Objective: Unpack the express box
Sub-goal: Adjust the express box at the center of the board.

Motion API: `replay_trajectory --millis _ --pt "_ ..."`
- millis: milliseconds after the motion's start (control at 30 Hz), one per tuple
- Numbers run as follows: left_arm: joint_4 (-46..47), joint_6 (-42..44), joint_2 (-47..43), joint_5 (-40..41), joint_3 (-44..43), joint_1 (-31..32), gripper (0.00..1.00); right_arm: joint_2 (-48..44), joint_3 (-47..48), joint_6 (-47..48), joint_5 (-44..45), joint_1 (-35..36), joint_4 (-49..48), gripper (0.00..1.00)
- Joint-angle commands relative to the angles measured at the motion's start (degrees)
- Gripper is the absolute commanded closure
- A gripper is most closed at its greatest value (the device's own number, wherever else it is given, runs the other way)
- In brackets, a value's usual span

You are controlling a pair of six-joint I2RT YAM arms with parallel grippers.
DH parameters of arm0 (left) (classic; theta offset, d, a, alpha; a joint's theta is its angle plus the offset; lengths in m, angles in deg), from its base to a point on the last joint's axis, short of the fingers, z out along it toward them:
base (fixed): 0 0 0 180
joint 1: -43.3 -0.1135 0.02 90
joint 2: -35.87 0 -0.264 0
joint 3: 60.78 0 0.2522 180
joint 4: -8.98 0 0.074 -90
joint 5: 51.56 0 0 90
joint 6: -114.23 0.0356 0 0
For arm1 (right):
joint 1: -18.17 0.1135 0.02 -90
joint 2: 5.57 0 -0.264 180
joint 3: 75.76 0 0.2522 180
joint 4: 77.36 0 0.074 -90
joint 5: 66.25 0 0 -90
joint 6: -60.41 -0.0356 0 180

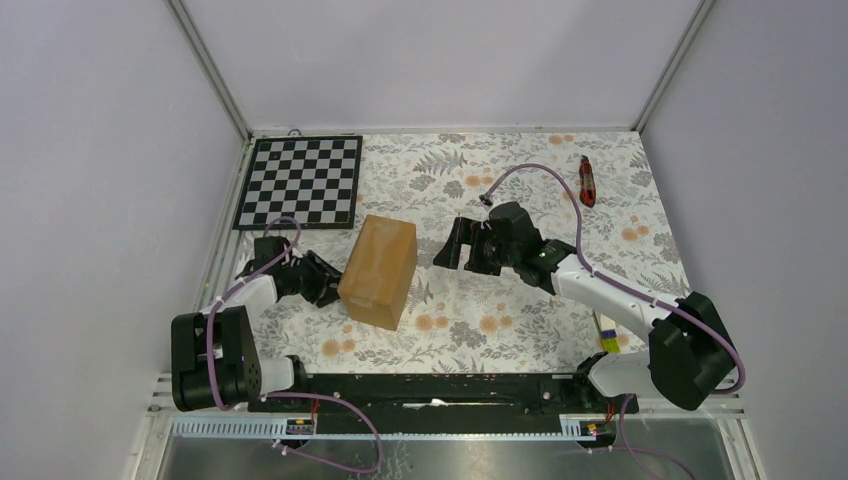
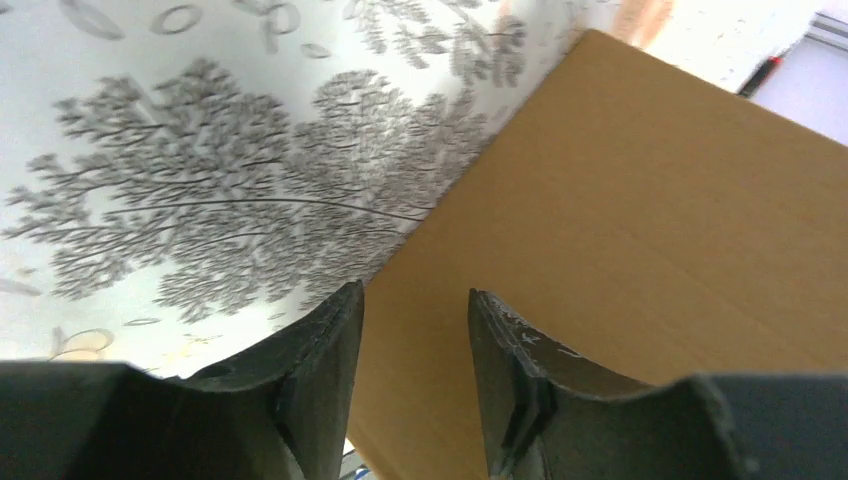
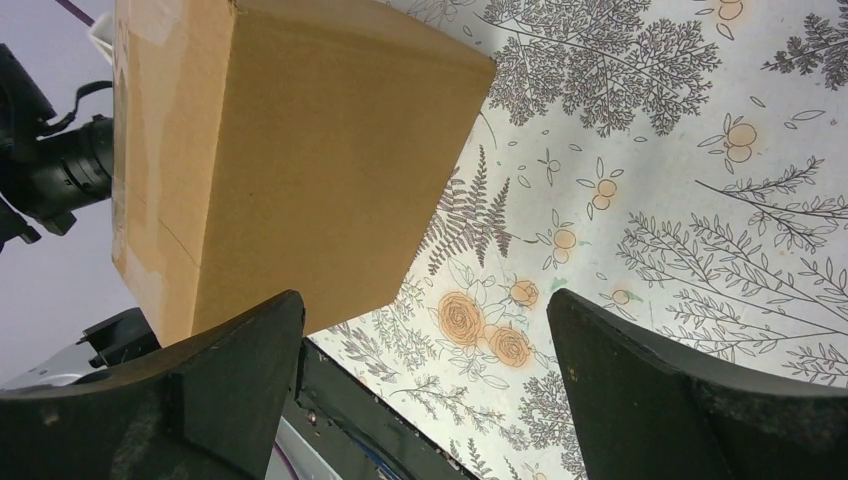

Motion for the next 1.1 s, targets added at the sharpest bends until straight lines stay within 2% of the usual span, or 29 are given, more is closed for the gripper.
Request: replay_trajectory --millis 0,167,367,500,667,800,933,1067 --pt "-3.5 3.2 -0.1 5.6 -0.7 0.2 0.53 0.2 2.8 0.6 1.3 0.5 -1.8 0.01" --pt "-4.0 3.1 -1.7 5.5 -2.9 3.7 0.49 2.6 4.7 1.2 2.6 0.5 -1.8 0.01" --pt "-6.4 -0.5 -5.2 10.2 -5.7 14.0 0.48 4.8 7.6 2.7 8.8 0.5 1.9 0.01" --pt "-6.2 -6.8 -8.7 14.1 -4.6 20.3 0.48 5.8 10.1 4.8 14.9 -1.0 6.7 0.01" --pt "-2.2 -15.4 -12.2 17.1 -1.0 30.1 0.48 4.7 11.1 6.9 18.0 -6.3 9.9 0.01" --pt "-0.1 -17.8 -11.9 18.2 -1.5 36.6 0.48 5.1 13.2 8.6 19.6 -10.8 11.6 0.01" --pt "1.7 -16.0 -10.8 16.1 -3.3 39.6 0.46 8.0 16.2 9.8 18.5 -18.7 11.3 0.01" --pt "0.4 -9.6 -10.0 13.7 -6.5 39.9 0.38 13.8 20.9 11.1 18.1 -27.5 11.0 0.01"
